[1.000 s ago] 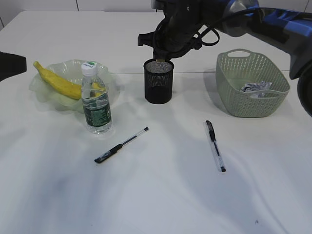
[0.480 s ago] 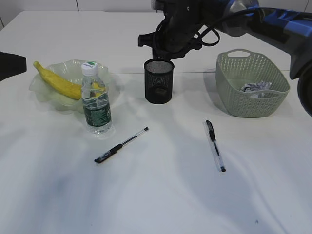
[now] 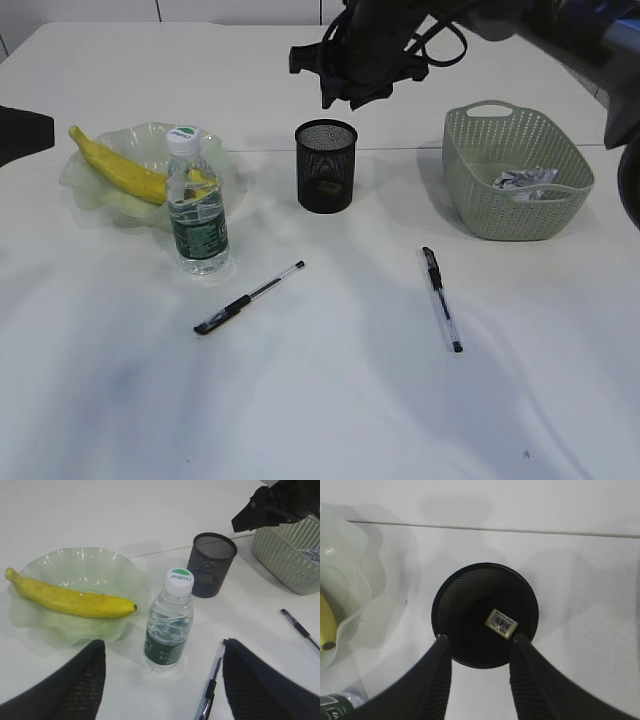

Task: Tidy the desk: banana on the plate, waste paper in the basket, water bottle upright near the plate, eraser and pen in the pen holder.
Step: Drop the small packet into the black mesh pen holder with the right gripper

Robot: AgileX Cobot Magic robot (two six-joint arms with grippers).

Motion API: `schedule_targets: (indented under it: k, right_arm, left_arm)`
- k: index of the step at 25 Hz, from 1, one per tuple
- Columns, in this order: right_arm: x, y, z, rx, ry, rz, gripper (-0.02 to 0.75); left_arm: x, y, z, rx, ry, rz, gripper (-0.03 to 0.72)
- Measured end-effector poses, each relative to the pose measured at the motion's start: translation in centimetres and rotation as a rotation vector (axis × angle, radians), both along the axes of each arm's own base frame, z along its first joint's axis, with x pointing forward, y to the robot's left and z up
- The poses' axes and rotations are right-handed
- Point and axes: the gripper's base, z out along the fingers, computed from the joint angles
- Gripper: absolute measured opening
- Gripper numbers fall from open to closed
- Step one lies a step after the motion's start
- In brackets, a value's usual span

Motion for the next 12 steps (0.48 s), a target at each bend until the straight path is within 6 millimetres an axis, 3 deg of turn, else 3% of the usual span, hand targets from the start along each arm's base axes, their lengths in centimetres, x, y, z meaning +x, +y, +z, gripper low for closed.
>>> schedule_targets:
  k: [6, 12]
  right_arm:
    - [-1.1, -0.8, 2.4, -0.053, 0.053, -0.016, 0.297]
    - [-1.5, -1.2, 2.9, -0.116, 0.079, 0.000, 0.297]
  left_arm:
    - [0.0, 0.0, 0.0, 0.000, 0.000, 0.000, 0.514]
    - [0.0, 0.0, 0.0, 0.000, 0.000, 0.000, 0.514]
